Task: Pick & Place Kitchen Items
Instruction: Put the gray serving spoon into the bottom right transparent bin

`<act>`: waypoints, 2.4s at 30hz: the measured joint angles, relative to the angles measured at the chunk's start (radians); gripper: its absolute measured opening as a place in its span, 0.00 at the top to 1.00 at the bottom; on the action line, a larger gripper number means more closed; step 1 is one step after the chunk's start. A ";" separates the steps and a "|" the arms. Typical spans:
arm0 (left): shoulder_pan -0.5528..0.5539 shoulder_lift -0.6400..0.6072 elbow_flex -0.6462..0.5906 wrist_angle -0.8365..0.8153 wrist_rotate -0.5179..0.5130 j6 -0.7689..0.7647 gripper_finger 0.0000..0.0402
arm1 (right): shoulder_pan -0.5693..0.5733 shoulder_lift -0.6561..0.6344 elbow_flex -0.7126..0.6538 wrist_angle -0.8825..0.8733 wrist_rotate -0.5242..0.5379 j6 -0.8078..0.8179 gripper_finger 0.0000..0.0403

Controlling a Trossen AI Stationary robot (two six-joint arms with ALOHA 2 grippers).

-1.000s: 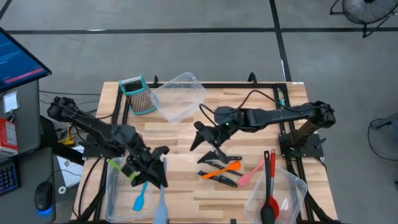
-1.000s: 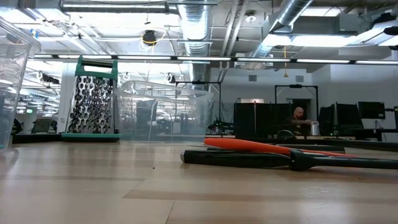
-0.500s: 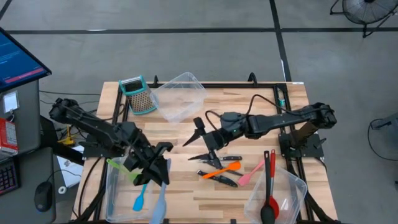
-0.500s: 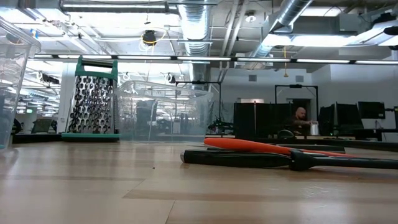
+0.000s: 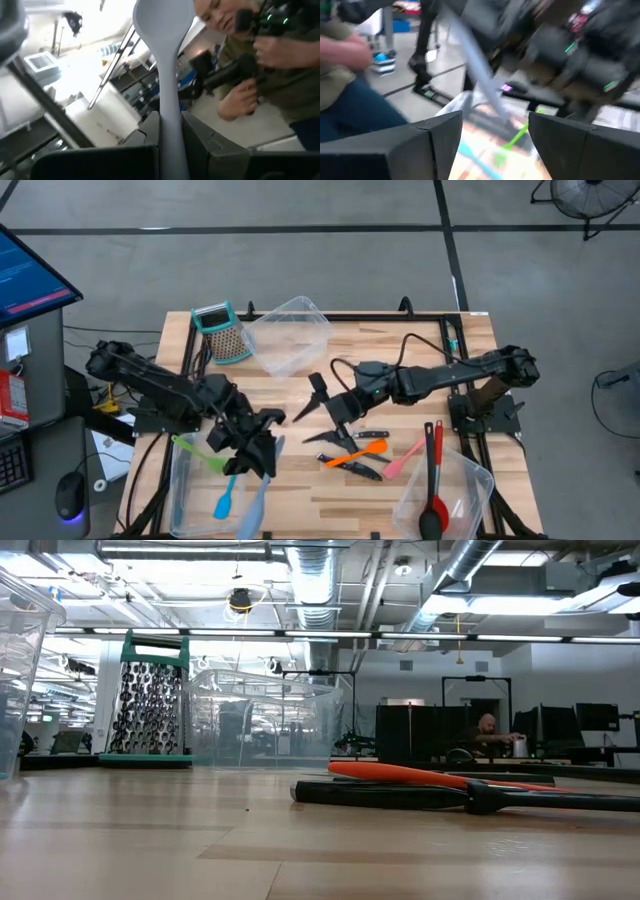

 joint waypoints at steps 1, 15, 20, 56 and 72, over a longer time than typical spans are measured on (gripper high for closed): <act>0.000 0.001 0.000 0.014 0.003 -0.014 0.93 | -0.004 0.001 0.000 -0.017 -0.012 0.002 0.45; 0.029 0.003 0.000 0.060 0.025 -0.027 0.93 | -0.027 0.001 0.000 0.027 -0.067 0.059 0.45; 0.033 0.003 0.000 0.082 0.052 -0.026 0.93 | -0.028 0.001 0.000 0.028 -0.067 0.058 0.45; 0.091 0.185 0.101 0.165 0.087 -0.100 0.93 | -0.094 0.001 0.000 -0.134 -0.141 0.132 0.45; 0.129 0.172 0.101 0.209 0.151 -0.182 0.93 | -0.122 0.001 0.000 -0.125 -0.198 0.096 0.45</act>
